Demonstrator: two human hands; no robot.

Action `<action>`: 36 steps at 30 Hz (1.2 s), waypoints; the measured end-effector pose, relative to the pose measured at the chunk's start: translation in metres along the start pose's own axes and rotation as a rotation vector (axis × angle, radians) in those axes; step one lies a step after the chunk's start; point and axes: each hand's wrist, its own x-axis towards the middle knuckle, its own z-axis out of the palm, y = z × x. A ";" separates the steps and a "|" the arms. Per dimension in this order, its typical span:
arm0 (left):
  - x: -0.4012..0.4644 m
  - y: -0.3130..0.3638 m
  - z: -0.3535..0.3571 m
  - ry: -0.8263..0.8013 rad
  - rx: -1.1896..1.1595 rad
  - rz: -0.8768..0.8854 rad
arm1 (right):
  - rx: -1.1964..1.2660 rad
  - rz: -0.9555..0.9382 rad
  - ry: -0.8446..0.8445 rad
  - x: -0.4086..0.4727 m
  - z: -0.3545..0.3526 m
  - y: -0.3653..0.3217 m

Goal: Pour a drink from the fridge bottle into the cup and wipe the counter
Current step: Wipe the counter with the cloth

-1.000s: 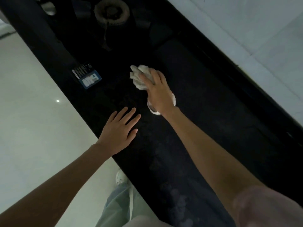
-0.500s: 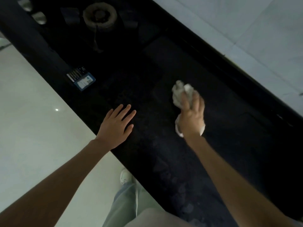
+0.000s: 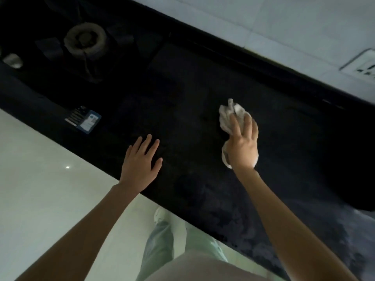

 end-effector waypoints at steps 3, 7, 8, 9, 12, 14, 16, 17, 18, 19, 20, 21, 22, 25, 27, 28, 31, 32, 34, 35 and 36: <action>-0.001 -0.001 -0.001 0.025 -0.013 0.024 | -0.034 0.029 0.050 -0.064 0.001 -0.019; -0.001 -0.005 0.001 0.040 -0.006 0.060 | 0.035 -0.063 -0.057 -0.094 0.016 -0.081; -0.001 -0.006 0.002 0.042 0.000 0.070 | 0.052 -0.094 -0.074 -0.087 0.019 -0.091; -0.001 -0.007 0.002 0.048 0.007 0.078 | 0.064 -0.111 -0.087 -0.077 0.022 -0.097; 0.001 -0.008 0.000 0.053 0.051 0.100 | 0.048 -0.078 -0.154 -0.027 0.022 -0.086; 0.002 -0.009 -0.001 0.046 0.075 0.110 | 0.023 -0.001 -0.172 0.005 0.015 -0.059; 0.001 -0.009 -0.002 0.030 0.094 0.122 | 0.036 0.127 -0.117 0.024 0.004 -0.020; 0.000 -0.009 -0.002 0.021 0.104 0.128 | 0.047 0.205 -0.083 0.025 -0.003 0.000; 0.000 -0.010 -0.003 0.011 0.112 0.131 | 0.055 0.289 -0.056 0.020 -0.010 0.017; 0.000 -0.010 -0.003 0.004 0.113 0.131 | 0.057 0.364 -0.037 0.008 -0.016 0.027; 0.000 -0.011 -0.003 0.001 0.108 0.129 | 0.047 0.422 -0.027 -0.008 -0.021 0.031; 0.000 -0.011 -0.004 0.000 0.101 0.128 | 0.033 0.458 -0.015 -0.028 -0.025 0.029; 0.000 -0.011 -0.004 -0.001 0.095 0.126 | 0.011 0.470 0.011 -0.050 -0.026 0.022; -0.001 -0.007 -0.005 -0.015 0.078 0.118 | -0.030 0.381 0.104 -0.109 -0.014 -0.023; -0.002 -0.005 -0.004 -0.027 0.081 0.113 | -0.016 0.305 0.105 -0.133 0.002 -0.066; -0.002 -0.006 -0.004 -0.029 0.082 0.111 | 0.003 0.268 0.078 -0.137 0.009 -0.087; -0.003 -0.008 -0.003 -0.029 0.091 0.120 | 0.047 0.126 0.004 -0.117 0.020 -0.122; -0.002 -0.009 -0.004 -0.026 0.101 0.127 | 0.061 0.087 -0.031 -0.103 0.020 -0.119; 0.000 -0.010 -0.005 -0.034 0.119 0.140 | 0.046 0.064 -0.093 -0.078 0.013 -0.097; 0.000 -0.010 -0.005 -0.037 0.120 0.147 | 0.032 0.092 -0.100 -0.071 0.007 -0.082; 0.001 -0.011 -0.006 -0.039 0.118 0.151 | 0.025 0.148 -0.084 -0.069 0.001 -0.065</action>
